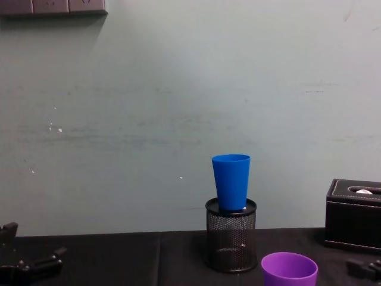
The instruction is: Pick up one cup with a gripper and tap it against the other cup.
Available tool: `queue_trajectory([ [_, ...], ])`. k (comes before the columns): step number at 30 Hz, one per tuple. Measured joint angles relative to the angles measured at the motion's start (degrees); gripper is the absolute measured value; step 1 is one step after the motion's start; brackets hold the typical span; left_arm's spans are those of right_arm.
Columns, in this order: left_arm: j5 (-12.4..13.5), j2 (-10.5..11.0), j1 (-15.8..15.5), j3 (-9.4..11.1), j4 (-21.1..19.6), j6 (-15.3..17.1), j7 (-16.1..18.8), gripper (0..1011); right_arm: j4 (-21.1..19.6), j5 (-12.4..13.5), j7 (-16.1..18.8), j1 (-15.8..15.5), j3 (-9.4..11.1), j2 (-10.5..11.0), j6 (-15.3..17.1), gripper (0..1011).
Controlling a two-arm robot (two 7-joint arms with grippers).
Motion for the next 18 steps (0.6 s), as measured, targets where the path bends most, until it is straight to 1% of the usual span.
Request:
queue_trajectory([
  [14, 0.0, 0.0, 0.0, 0.0, 0.0, 0.0, 0.0, 1012, 4.9, -0.6, 2.3, 2.2, -0.1, -4.8, -0.7, 1003],
  [16, 0.0, 0.0, 0.0, 0.0, 0.0, 0.0, 0.0, 1011, 5.1, -0.6, 2.5, 2.4, -0.1, -5.0, -0.8, 1003],
  [18, 0.0, 0.0, 0.0, 0.0, 0.0, 0.0, 0.0, 1011, 6.1, -0.8, 3.0, 2.9, 0.1, -5.8, -1.0, 1003],
])
